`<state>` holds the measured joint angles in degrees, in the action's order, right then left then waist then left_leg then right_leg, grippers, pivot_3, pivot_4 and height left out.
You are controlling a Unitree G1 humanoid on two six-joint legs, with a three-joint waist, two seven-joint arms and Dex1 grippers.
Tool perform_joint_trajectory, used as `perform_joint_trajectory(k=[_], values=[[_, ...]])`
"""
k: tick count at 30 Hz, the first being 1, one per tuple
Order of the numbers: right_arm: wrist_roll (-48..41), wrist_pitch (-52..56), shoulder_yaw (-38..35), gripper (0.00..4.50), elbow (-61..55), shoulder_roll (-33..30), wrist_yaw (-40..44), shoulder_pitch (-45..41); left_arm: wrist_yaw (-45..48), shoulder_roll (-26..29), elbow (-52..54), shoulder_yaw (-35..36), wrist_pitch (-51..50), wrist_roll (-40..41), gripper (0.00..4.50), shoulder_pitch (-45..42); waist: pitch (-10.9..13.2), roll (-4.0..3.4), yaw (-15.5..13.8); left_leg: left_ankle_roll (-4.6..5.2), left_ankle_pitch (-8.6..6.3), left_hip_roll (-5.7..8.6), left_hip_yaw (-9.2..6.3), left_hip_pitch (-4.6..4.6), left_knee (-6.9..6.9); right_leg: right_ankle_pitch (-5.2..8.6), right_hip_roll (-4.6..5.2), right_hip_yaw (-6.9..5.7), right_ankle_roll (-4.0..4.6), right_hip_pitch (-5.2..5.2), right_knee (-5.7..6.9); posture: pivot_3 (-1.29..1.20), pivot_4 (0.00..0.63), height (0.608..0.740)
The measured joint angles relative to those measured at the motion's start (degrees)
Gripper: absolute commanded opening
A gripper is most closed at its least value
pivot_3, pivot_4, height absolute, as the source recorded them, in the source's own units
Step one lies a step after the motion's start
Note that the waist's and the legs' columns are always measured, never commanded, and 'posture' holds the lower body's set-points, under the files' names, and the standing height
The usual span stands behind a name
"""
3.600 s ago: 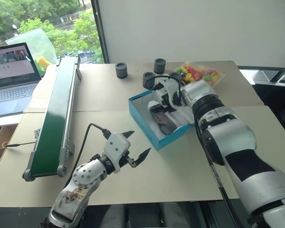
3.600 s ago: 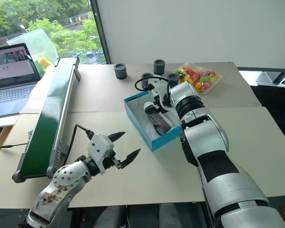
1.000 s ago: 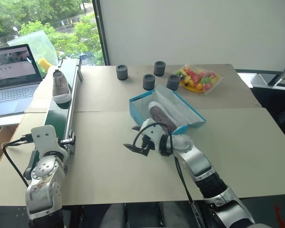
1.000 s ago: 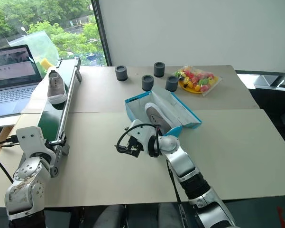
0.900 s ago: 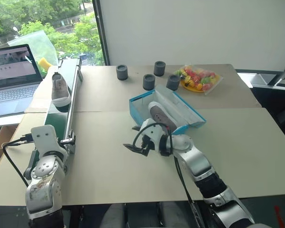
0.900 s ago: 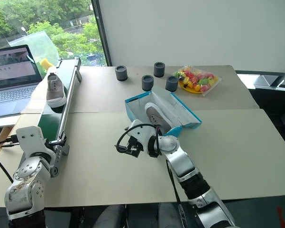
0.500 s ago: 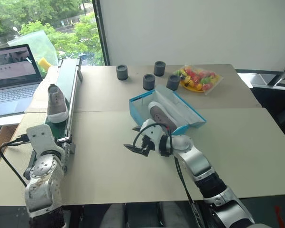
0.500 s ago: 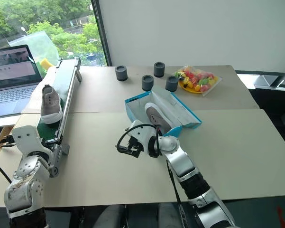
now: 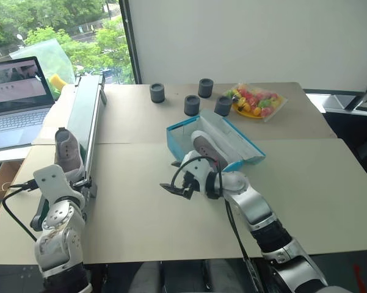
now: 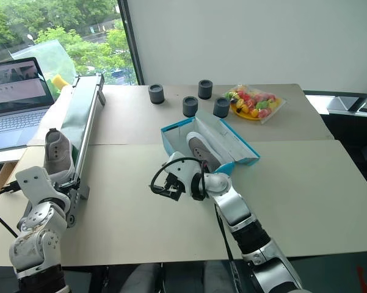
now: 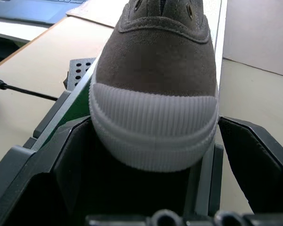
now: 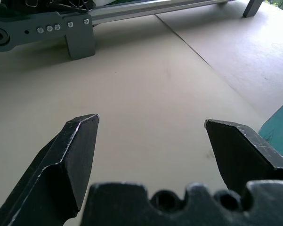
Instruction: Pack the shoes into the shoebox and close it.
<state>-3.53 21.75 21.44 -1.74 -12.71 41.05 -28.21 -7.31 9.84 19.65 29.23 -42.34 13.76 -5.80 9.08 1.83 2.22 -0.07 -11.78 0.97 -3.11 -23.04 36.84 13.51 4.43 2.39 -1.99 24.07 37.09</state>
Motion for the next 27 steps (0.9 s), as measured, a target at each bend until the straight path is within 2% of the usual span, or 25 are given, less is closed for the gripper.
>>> perform_joint_trajectory(k=[1, 3, 7, 9, 12, 15, 17, 20, 23, 27], values=[[0.0, 0.0, 0.0, 4.50, 0.0, 0.0, 0.0, 0.0, 0.0, 0.0, 0.0, 0.0, 0.0, 0.0, 3.27, -0.1, 0.0, 0.00, 0.0, 0.00, 0.00, 0.00, 0.00, 0.00, 0.00, 0.00, 0.00, 0.00, 0.00, 0.00, 0.00, 0.00, 0.150, 0.740], [0.0, 0.1, 0.0, 4.50, 0.0, 0.0, 0.0, 0.0, 0.0, 0.0, 0.0, -0.2, 0.0, 0.0, 3.14, -0.2, 0.0, 0.00, 0.0, 0.00, 0.00, 0.01, 0.00, 0.00, 0.00, 0.00, 0.00, 0.00, 0.00, -0.01, 0.00, 0.00, 0.150, 0.740], [-0.1, 0.5, -0.1, 4.50, 0.0, 0.3, 0.0, 0.0, 0.0, 0.9, 0.0, -2.5, 0.8, -1.4, 3.12, -0.3, 0.0, 0.00, 0.0, 0.00, 0.00, 0.01, 0.00, -0.02, 0.00, 0.00, 0.00, 0.00, 0.00, 0.02, 0.00, 0.00, 0.150, 0.740], [-2.0, 3.9, -1.9, 4.50, 0.1, 1.9, -0.6, -0.4, 0.0, 3.6, 0.6, -6.9, 4.8, -6.0, 3.12, 0.9, 0.1, 0.09, 0.0, 0.00, 0.00, -0.01, -0.01, -0.07, -0.01, -0.02, -0.01, 0.01, 0.03, 0.08, 0.00, 0.00, 0.150, 0.740], [-8.7, 16.6, -9.2, 4.50, 1.9, 7.2, -3.8, -4.3, 0.1, 6.4, 4.0, -13.5, 13.2, -12.8, 3.12, 2.1, 0.1, 0.09, -0.1, -0.01, 0.00, -0.03, -0.03, -0.08, -0.01, -0.07, 0.02, 0.05, 0.06, 0.09, 0.00, 0.00, 0.150, 0.740], [-18.9, 32.9, -21.3, 4.50, 6.3, 13.6, -8.7, -10.5, 1.6, 6.0, 6.5, -19.4, 18.4, -15.7, 3.12, 2.5, 0.1, 0.08, -0.3, -0.01, -0.01, -0.13, -0.05, -0.09, -0.03, -0.08, 0.04, 0.03, 0.07, 0.10, -0.02, 0.00, 0.150, 0.740], [-26.3, 43.3, -31.8, 4.50, 12.2, 16.7, -12.1, -15.4, 4.2, 3.7, 7.2, -23.2, 17.9, -14.4, 3.12, 3.4, 0.0, 0.05, -0.4, -0.01, -0.01, -0.15, -0.05, -0.15, -0.05, -0.08, 0.06, 0.02, 0.08, 0.13, -0.05, 0.00, 0.150, 0.740], [-33.4, 52.2, -41.3, 4.50, 17.2, 17.6, -15.5, -19.1, 8.7, -1.6, 7.7, -29.3, 13.0, -8.7, 3.12, 5.3, 0.0, 0.05, -0.9, 0.03, -0.03, -0.12, -0.03, -0.33, -0.05, -0.09, 0.09, -0.03, 0.05, 0.20, -0.16, 0.00, 0.150, 0.740], [-36.0, 55.1, -44.9, 4.50, 18.0, 17.5, -18.3, -20.2, 11.6, -6.0, 9.6, -31.7, 7.0, -2.0, 3.12, 5.2, 0.0, 0.05, -0.8, 0.06, -0.04, -0.07, 0.02, -0.41, -0.05, -0.08, 0.01, -0.01, 0.05, 0.30, -0.16, 0.00, 0.150, 0.740], [-38.1, 55.6, -46.6, 4.50, 16.5, 17.6, -20.0, -20.6, 12.1, -7.5, 11.4, -27.7, 1.0, 5.0, 3.12, 1.2, 0.1, 0.01, 0.3, 0.07, -0.04, -0.09, 0.17, -0.30, -0.02, -0.08, -0.04, 0.00, 0.04, 0.21, -0.06, 0.00, 0.150, 0.740]])
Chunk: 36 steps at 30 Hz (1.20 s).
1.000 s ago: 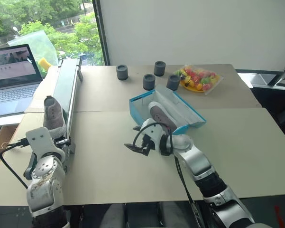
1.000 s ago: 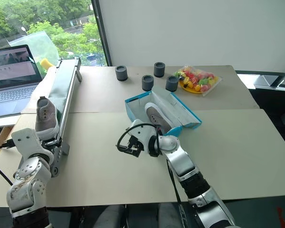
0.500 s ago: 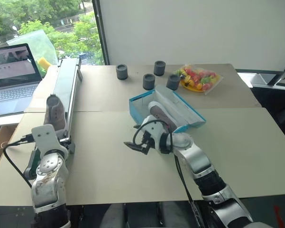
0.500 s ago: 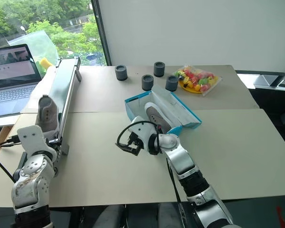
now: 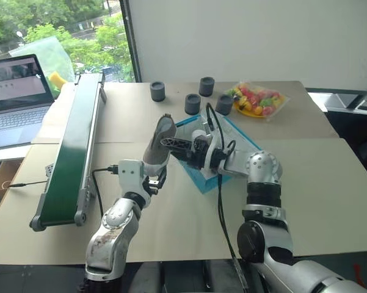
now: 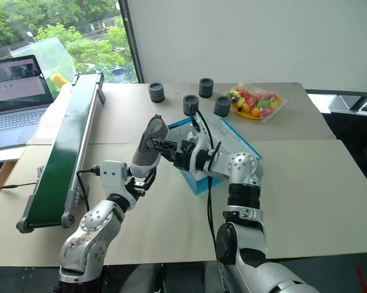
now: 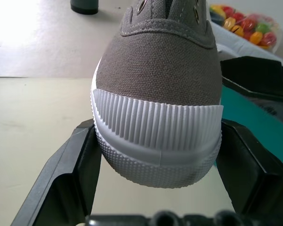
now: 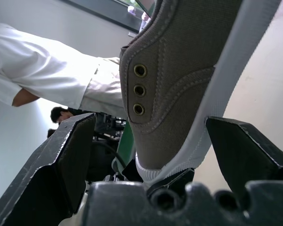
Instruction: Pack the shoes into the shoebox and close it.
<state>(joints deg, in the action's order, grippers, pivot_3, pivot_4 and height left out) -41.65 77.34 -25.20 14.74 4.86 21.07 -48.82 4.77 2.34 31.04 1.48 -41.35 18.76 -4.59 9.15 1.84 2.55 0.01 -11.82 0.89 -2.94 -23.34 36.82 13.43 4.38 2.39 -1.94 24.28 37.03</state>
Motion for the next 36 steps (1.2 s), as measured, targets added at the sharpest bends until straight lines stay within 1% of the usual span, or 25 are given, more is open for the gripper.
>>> perform_joint_trajectory(k=[2, 4, 8, 15, 17, 18, 19, 20, 22, 24, 25, 27, 28, 29, 30, 31, 32, 33, 36], values=[[-0.3, -0.1, -0.2, 4.50, -0.9, 0.0, -0.7, -0.6, 0.0, -0.5, 1.1, 2.3, -2.7, 3.8, 3.12, -2.0, 0.0, 0.00, 0.1, 0.00, 0.00, 0.02, 0.03, 0.05, 0.03, 0.01, 0.00, 0.00, -0.02, -0.08, -0.02, 0.00, 0.150, 0.740], [-0.5, -0.1, 0.1, 4.50, -0.7, 0.1, -1.7, -0.7, 1.5, -0.7, 3.0, 2.7, -4.2, 7.8, 3.12, -3.5, 0.0, 0.00, 0.0, 0.00, 0.00, 0.05, 0.10, 0.01, 0.03, 0.02, 0.00, -0.05, -0.03, -0.09, -0.04, 0.00, 0.150, 0.740], [-1.9, -0.7, 0.1, 4.50, -0.8, 0.0, -2.4, -0.7, 1.4, -1.3, 4.5, 4.4, -6.3, 12.6, 3.12, -5.1, 0.0, 0.00, 0.0, 0.00, 0.00, 0.06, 0.14, 0.00, 0.03, 0.03, 0.01, -0.03, -0.05, -0.09, -0.05, 0.00, 0.150, 0.740], [-2.0, -2.6, 1.5, 4.50, -0.3, -1.0, -2.8, -0.5, 0.9, 1.2, 4.5, 4.6, -7.6, 13.2, 3.12, -5.7, 0.0, -0.01, 0.0, 0.00, 0.01, 0.07, 0.15, 0.04, 0.04, 0.03, 0.00, -0.02, -0.05, -0.12, -0.05, 0.00, 0.150, 0.740], [-2.3, -3.3, 1.5, 3.98, 0.3, -1.0, -3.1, -0.6, 0.5, 1.3, 4.5, 4.3, -7.6, 13.2, 3.11, -5.6, 0.0, -0.01, -0.1, 0.00, 0.00, 0.07, 0.14, 0.02, 0.04, 0.03, 0.00, -0.03, -0.05, -0.10, -0.06, 0.00, 0.150, 0.740], [-2.4, -3.6, 1.4, 3.79, 0.4, -0.9, -3.2, -0.6, 0.3, 1.3, 4.5, 4.1, -7.6, 13.2, 3.11, -5.6, 0.0, -0.01, -0.1, 0.00, 0.00, 0.07, 0.14, 0.02, 0.03, 0.03, 0.00, -0.03, -0.05, -0.10, -0.06, 0.00, 0.150, 0.740], [-2.5, -3.8, 1.3, 3.42, 0.4, -0.9, -3.3, -0.6, 0.2, 1.4, 4.5, 3.9, -7.6, 13.1, 3.11, -5.4, 0.0, -0.01, -0.1, 0.00, 0.00, 0.06, 0.14, 0.01, 0.03, 0.03, 0.00, -0.03, -0.05, -0.10, -0.06, 0.00, 0.150, 0.740], [-2.6, -4.0, 1.3, 3.20, 0.4, -0.9, -3.5, -0.6, 0.0, 1.8, 4.5, 3.6, -7.6, 12.9, 3.11, -5.2, 0.0, -0.01, 0.0, 0.00, 0.00, 0.06, 0.14, 0.02, 0.03, 0.03, 0.00, -0.03, -0.05, -0.10, -0.06, 0.00, 0.150, 0.740], [-2.8, -4.1, 1.3, 2.44, 0.4, -0.9, -3.9, -0.6, -0.2, 2.6, 4.5, 3.0, -7.6, 12.7, 3.11, -4.8, 0.0, -0.01, 0.0, 0.00, 0.00, 0.06, 0.14, 0.03, 0.03, 0.03, -0.01, -0.02, -0.05, -0.10, -0.05, 0.00, 0.150, 0.740], [-3.5, -4.1, 1.4, 1.83, 0.4, -0.8, -4.3, -0.6, -0.2, 3.0, 4.5, 2.7, -7.5, 12.4, 3.11, -4.7, 0.0, -0.01, 0.0, 0.00, 0.00, 0.06, 0.13, 0.04, 0.03, 0.03, -0.01, -0.02, -0.04, -0.10, -0.04, 0.00, 0.150, 0.740], [-3.7, -4.1, 1.5, 1.43, 0.5, -0.7, -4.7, -0.6, -0.2, 3.3, 4.5, 2.5, -7.4, 12.3, 3.11, -4.7, 0.0, -0.01, 0.0, 0.00, 0.00, 0.06, 0.14, 0.04, 0.03, 0.03, -0.01, -0.03, -0.04, -0.11, -0.05, 0.00, 0.150, 0.740], [-4.2, -4.1, 2.0, 0.80, 0.5, -0.7, -5.2, -0.6, -0.2, 3.9, 4.5, 2.2, -7.4, 12.0, 3.11, -4.5, 0.0, -0.01, 0.0, 0.00, 0.00, 0.06, 0.14, 0.03, 0.03, 0.03, 0.00, -0.02, -0.05, -0.11, -0.06, 0.00, 0.150, 0.740], [-4.2, -4.1, 2.0, 0.55, 0.5, -0.7, -5.3, -0.6, -0.2, 4.0, 4.5, 2.1, -7.4, 12.0, 3.11, -4.4, 0.0, -0.01, 0.0, 0.00, 0.00, 0.06, 0.14, 0.03, 0.03, 0.03, 0.00, -0.02, -0.05, -0.11, -0.06, 0.00, 0.150, 0.740], [-4.3, -4.1, 2.1, 0.45, 0.5, -0.7, -5.6, -0.6, -0.2, 4.5, 4.5, 1.9, -7.3, 11.8, 3.11, -4.3, 0.0, -0.01, -0.1, 0.00, 0.00, 0.06, 0.13, 0.01, 0.03, 0.03, 0.00, -0.03, -0.05, -0.10, -0.07, 0.00, 0.150, 0.740], [-4.3, -4.1, 2.2, 0.45, 0.5, -0.7, -5.7, -0.6, -0.2, 4.8, 4.5, 1.8, -7.3, 11.6, 3.11, -4.2, 0.0, -0.01, -0.1, 0.00, 0.00, 0.06, 0.14, 0.01, 0.03, 0.03, 0.00, -0.03, -0.05, -0.09, -0.07, 0.00, 0.150, 0.740], [-4.4, -4.1, 2.3, 0.44, 0.5, -0.7, -5.9, -0.6, -0.2, 5.0, 4.5, 1.6, -7.1, 11.5, 4.03, -4.1, 0.0, -0.01, -0.1, 0.00, 0.00, 0.06, 0.13, 0.01, 0.03, 0.03, 0.00, -0.03, -0.05, -0.09, -0.07, 0.00, 0.150, 0.740], [-4.6, -4.1, 2.3, 0.44, 0.6, -0.7, -6.2, -0.6, 0.0, 5.3, 4.5, 1.4, -6.7, 11.3, 4.30, -3.9, 0.0, -0.01, 0.0, 0.00, 0.00, 0.06, 0.13, 0.02, 0.03, 0.03, 0.00, -0.03, -0.05, -0.09, -0.07, 0.00, 0.150, 0.740], [-4.6, -4.1, 2.3, 0.44, 0.6, -0.9, -6.5, -0.5, 0.6, 5.8, 4.8, 0.8, -6.2, 11.3, 4.46, -3.7, 0.0, -0.01, -0.1, 0.00, 0.00, 0.06, 0.13, 0.02, 0.03, 0.03, 0.00, -0.03, -0.05, -0.10, -0.07, 0.00, 0.150, 0.740], [-4.7, -4.1, 2.1, 0.44, 0.6, -0.8, -6.8, -0.5, 1.2, 7.9, 5.4, -0.8, -5.6, 10.3, 4.46, -3.1, 0.0, -0.02, 0.0, 0.00, 0.00, 0.05, 0.13, 0.04, 0.03, 0.03, -0.01, -0.02, -0.04, -0.10, -0.06, 0.00, 0.150, 0.740]])
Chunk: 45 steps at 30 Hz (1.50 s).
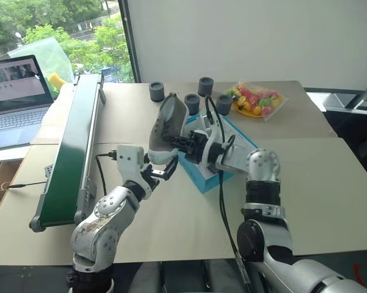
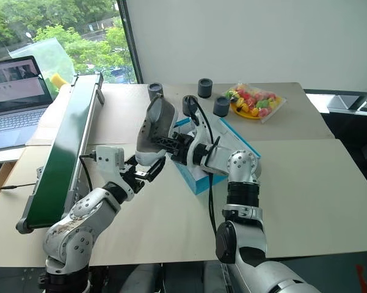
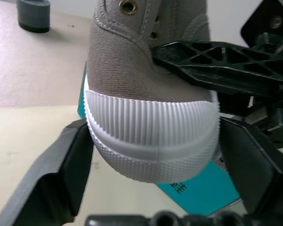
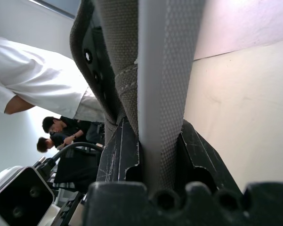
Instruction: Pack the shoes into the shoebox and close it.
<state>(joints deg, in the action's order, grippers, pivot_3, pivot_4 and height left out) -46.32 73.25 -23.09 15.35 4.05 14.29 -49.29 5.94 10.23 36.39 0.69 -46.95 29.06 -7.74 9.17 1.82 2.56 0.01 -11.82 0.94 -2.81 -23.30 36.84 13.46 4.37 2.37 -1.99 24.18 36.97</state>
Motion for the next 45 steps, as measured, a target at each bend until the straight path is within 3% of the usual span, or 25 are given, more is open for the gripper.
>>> perform_joint_trajectory(k=[7, 9, 13, 20, 26, 34, 45], values=[[1.4, -10.2, -2.8, 0.44, 4.0, -0.6, -4.7, -2.5, 2.8, 3.0, 1.9, -4.2, 2.0, -1.3, 4.46, 4.2, 0.0, -0.04, -0.2, 0.00, 0.00, 0.00, 0.02, -0.01, 0.00, 0.00, 0.00, -0.01, 0.00, 0.01, -0.03, 0.00, 0.150, 0.740], [6.7, -16.4, 0.6, 0.44, 6.5, -5.5, -3.9, -5.5, 3.5, 4.2, 2.5, -4.3, 2.7, -2.0, 4.46, 5.7, 0.1, -0.22, -0.2, 0.00, 0.01, 0.04, 0.12, -0.02, 0.00, 0.00, 0.03, 0.01, 0.00, 0.01, -0.05, 0.00, 0.150, 0.740], [16.4, -22.8, 16.1, 0.44, 4.1, -19.5, 10.4, -9.5, 3.7, 5.1, 3.2, -4.7, 3.2, -2.9, 4.46, 7.5, 0.2, -0.34, 0.0, 0.03, -0.02, 0.03, 0.17, -0.10, -0.04, 0.05, 0.02, -0.01, -0.08, 0.03, -0.22, 0.00, 0.150, 0.740], [22.1, -18.2, 35.5, 0.44, 2.3, -30.1, 29.1, -13.8, 3.7, 4.1, 3.3, -6.4, 3.3, -3.7, 4.46, 6.8, 0.3, -0.35, 0.0, 0.07, -0.04, 0.01, 0.18, -0.07, -0.08, 0.07, 0.04, 0.04, -0.06, 0.01, -0.22, 0.00, 0.150, 0.740], [27.2, -16.6, 40.2, 0.44, 12.8, -30.1, 32.9, -19.3, 3.7, 3.6, 3.4, -6.7, 3.3, -4.0, 4.46, 6.2, 0.3, -0.35, -0.3, 0.06, -0.04, 0.03, 0.16, -0.08, -0.04, 0.06, 0.05, 0.03, -0.06, 0.01, -0.22, 0.00, 0.150, 0.740], [31.8, -15.0, 43.5, 0.44, 22.2, -27.9, 36.8, -20.7, 3.7, 3.6, 3.7, -6.9, 3.3, -4.2, 4.46, 6.2, 0.3, -0.35, -0.3, 0.06, -0.04, 0.04, 0.02, -0.15, -0.04, 0.06, 0.07, 0.05, -0.06, 0.08, -0.20, 0.00, 0.150, 0.740], [36.9, -10.1, 49.1, 0.44, 29.0, -26.4, 42.6, -24.1, 3.2, 2.7, 4.4, -7.5, 3.3, -4.5, 4.46, 6.6, 0.3, -0.35, -0.3, 0.06, -0.04, 0.05, -0.03, -0.13, -0.04, 0.06, 0.07, 0.04, -0.06, 0.08, -0.19, 0.00, 0.150, 0.740]])
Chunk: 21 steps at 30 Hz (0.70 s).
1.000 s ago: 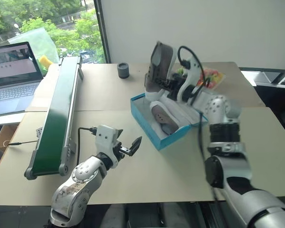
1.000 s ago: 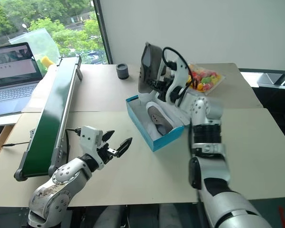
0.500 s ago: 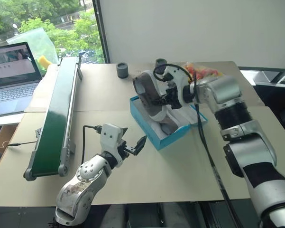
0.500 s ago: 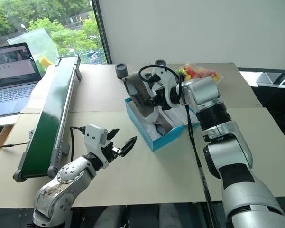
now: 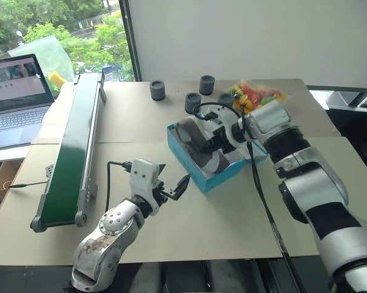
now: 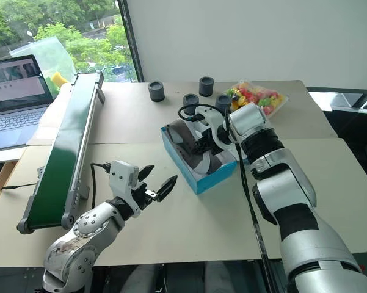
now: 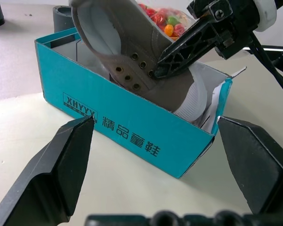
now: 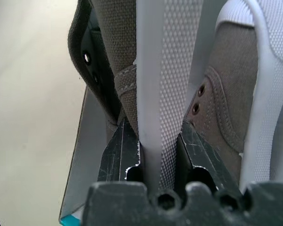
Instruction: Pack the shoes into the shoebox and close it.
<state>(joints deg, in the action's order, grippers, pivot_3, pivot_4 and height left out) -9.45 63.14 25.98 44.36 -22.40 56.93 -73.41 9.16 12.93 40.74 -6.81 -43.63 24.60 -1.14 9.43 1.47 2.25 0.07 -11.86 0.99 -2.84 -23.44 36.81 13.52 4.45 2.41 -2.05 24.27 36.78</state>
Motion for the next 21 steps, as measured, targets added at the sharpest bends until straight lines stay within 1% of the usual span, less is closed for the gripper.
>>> perform_joint_trajectory(k=[6, 11, 16, 17, 18, 19, 21], values=[[4.5, -2.5, 4.8, 0.44, 4.1, 1.5, 3.3, 0.2, -0.8, -1.1, 0.0, -0.5, 0.0, -0.5, 4.46, 0.0, 0.0, 0.00, 0.0, 0.00, 0.00, 0.00, 0.02, 0.04, 0.00, 0.00, 0.00, 0.00, 0.00, -0.02, 0.03, 0.00, 0.150, 0.740], [8.2, -8.6, 5.4, 0.44, 10.1, 3.6, 3.5, 1.4, -1.2, -2.4, 0.0, -1.0, 0.9, -1.1, 4.46, 0.0, 0.0, 0.00, -0.1, -0.01, 0.00, 0.02, 0.03, 0.04, 0.00, 0.00, 0.01, 0.00, 0.00, -0.04, 0.02, 0.00, 0.150, 0.740], [10.7, -12.7, 4.9, 0.44, 14.5, 5.4, 4.3, 0.2, -1.2, -3.0, -0.1, -1.3, 1.3, -1.8, 4.46, 0.0, 0.0, -0.01, 0.0, -0.01, 0.00, 0.02, 0.02, 0.19, 0.01, 0.00, 0.00, 0.01, 0.00, -0.14, 0.07, 0.00, 0.150, 0.740], [11.0, -13.1, 4.7, 1.38, 15.1, 5.7, 4.3, 0.0, -1.2, -3.0, -0.1, -1.4, 1.3, -1.8, 4.50, 0.0, 0.0, -0.01, 0.0, -0.01, 0.00, 0.02, 0.02, 0.22, 0.01, 0.00, 0.00, 0.01, 0.00, -0.16, 0.09, 0.00, 0.150, 0.740], [11.2, -13.4, 4.6, 1.52, 15.7, 5.9, 4.2, -0.1, -1.2, -3.1, -0.1, -1.5, 1.3, -1.8, 4.50, 0.0, 0.0, -0.01, 0.0, -0.02, 0.00, 0.02, 0.02, 0.24, 0.02, 0.00, 0.00, 0.01, 0.00, -0.18, 0.11, 0.00, 0.150, 0.740], [11.4, -13.9, 4.3, 2.00, 16.3, 6.1, 4.1, -0.1, -1.2, -3.1, -0.1, -1.5, 1.3, -1.8, 4.50, 0.0, 0.0, -0.01, 0.0, -0.02, 0.00, 0.02, 0.02, 0.26, 0.02, 0.00, -0.01, 0.01, 0.00, -0.19, 0.13, 0.00, 0.150, 0.740], [11.5, -14.2, 3.1, 2.56, 17.2, 6.7, 3.9, -0.1, -1.2, -3.1, -0.1, -1.6, 1.3, -1.9, 4.50, 0.0, 0.0, -0.01, 0.0, -0.03, 0.01, 0.02, 0.03, 0.25, 0.04, 0.00, -0.01, 0.02, 0.00, -0.16, 0.18, 0.00, 0.150, 0.740]])
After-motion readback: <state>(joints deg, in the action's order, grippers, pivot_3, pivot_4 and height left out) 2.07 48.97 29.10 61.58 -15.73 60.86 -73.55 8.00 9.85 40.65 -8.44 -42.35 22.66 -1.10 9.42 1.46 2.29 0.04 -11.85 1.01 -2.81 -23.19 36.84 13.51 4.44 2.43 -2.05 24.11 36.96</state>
